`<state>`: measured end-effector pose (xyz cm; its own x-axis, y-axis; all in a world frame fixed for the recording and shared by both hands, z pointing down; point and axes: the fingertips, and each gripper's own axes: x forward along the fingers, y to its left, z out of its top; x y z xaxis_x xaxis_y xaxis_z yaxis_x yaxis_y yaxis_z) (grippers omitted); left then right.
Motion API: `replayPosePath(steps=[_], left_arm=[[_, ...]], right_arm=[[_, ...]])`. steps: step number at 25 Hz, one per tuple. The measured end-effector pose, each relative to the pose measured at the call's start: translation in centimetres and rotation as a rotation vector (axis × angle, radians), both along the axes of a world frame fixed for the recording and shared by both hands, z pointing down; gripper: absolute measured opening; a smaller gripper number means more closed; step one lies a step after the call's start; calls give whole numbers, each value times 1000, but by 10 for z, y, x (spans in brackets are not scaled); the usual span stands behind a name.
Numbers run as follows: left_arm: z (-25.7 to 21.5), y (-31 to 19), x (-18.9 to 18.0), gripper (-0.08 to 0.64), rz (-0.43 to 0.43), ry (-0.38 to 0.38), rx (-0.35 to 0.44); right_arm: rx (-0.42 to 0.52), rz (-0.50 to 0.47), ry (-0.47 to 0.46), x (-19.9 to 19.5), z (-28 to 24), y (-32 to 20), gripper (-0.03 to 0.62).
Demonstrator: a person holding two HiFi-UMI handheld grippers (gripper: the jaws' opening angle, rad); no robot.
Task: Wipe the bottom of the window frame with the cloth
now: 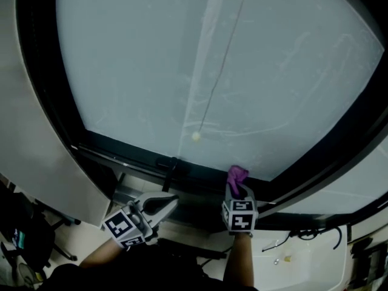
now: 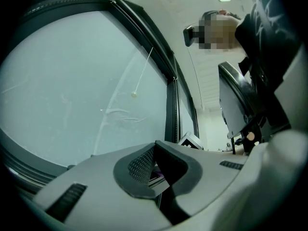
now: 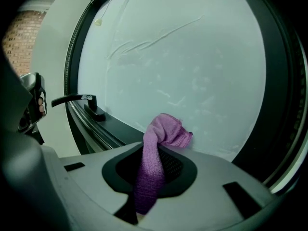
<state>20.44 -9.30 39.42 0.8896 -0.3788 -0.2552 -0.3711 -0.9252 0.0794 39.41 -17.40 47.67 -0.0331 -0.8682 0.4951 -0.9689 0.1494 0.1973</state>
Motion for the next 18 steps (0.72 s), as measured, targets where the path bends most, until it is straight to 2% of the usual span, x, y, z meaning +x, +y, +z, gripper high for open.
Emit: replayPosePath(steps=[12,18], left_arm=[[-5,-10,-47,0,-7,2,5],[-1,-16,-69,0,-23,1,-5]], right_arm=[[-17,7,21,-37,3,-10,66],[-28,-4,-9,-59,4,-16,66]])
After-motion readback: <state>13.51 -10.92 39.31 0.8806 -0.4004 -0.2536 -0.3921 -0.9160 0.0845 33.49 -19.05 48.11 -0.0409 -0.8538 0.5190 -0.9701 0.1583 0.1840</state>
